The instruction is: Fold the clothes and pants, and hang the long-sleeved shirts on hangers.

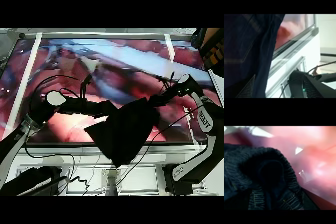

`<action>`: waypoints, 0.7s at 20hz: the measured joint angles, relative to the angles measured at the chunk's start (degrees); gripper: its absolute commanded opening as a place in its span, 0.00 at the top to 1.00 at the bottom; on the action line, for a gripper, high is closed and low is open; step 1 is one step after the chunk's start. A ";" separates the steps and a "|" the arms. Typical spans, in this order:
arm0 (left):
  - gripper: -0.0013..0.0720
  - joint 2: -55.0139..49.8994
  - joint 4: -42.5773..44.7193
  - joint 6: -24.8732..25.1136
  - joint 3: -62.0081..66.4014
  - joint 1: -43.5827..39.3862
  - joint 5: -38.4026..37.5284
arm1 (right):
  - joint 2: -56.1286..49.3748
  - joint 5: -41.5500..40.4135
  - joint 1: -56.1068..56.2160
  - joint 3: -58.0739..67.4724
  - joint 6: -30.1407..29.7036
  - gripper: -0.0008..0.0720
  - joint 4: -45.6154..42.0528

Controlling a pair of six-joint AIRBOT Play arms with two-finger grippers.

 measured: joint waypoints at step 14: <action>0.04 0.00 -0.17 0.02 0.00 0.00 -0.15 | -0.74 7.85 15.08 -0.17 -1.44 0.07 9.40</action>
